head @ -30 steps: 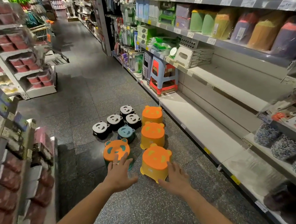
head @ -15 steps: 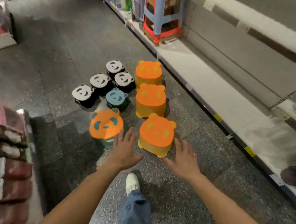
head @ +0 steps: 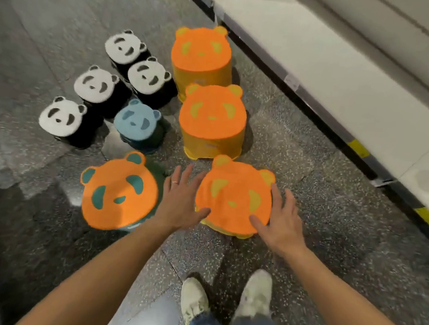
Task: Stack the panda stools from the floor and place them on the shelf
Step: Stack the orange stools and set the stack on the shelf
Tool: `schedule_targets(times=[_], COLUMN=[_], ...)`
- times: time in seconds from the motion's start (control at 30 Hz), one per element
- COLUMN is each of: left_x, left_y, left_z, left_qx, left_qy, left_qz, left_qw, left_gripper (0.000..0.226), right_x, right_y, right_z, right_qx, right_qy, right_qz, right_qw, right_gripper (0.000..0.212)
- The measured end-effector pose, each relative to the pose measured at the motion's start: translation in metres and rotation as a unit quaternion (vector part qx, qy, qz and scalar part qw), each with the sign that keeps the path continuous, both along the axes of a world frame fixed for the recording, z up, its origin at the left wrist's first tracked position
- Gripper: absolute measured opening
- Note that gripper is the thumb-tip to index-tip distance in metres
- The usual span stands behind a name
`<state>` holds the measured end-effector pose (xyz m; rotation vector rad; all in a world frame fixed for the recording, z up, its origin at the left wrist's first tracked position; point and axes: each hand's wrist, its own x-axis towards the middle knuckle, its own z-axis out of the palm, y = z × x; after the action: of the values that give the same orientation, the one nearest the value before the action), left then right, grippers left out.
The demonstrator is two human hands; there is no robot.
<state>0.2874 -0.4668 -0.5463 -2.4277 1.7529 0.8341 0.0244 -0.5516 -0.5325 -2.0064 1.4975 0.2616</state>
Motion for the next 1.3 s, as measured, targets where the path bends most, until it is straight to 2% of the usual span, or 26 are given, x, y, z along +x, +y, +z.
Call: schedule_targets(times=[0.13, 0.37, 0.57, 0.7, 1.03, 1.3], left_x=[-0.007, -0.033, -0.031, -0.025, -0.024, -0.011], left_y=[-0.034, -0.067, -0.063, -0.055, -0.036, -0.007], left_z=[-0.046, -0.118, -0.16, -0.172, -0.162, -0.06], left_qx=[0.006, 0.056, 0.077, 0.058, 0.015, -0.032], left_qy=[0.009, 0.049, 0.107, 0.128, 0.128, 0.145], left_qz=[0.011, 0.122, 0.177, 0.184, 0.186, 0.218], left_qw=[1.0, 0.99, 0.975, 0.973, 0.974, 0.965], left_gripper=[0.106, 0.117, 0.145, 0.15, 0.149, 0.145], right_x=[0.004, 0.008, 0.012, 0.014, 0.026, 0.052], right_y=[-0.028, -0.07, -0.064, -0.05, -0.036, -0.036], right_z=[-0.053, -0.127, -0.171, -0.183, -0.162, -0.037], right_qx=[0.015, 0.079, 0.137, 0.124, 0.076, 0.05], right_qy=[-0.007, -0.006, -0.068, -0.079, -0.045, -0.032], right_qz=[-0.029, -0.05, -0.11, -0.14, -0.123, -0.089], right_qw=[0.999, 0.996, 0.982, 0.979, 0.988, 0.994], right_gripper=[0.108, 0.115, 0.14, 0.147, 0.146, 0.149])
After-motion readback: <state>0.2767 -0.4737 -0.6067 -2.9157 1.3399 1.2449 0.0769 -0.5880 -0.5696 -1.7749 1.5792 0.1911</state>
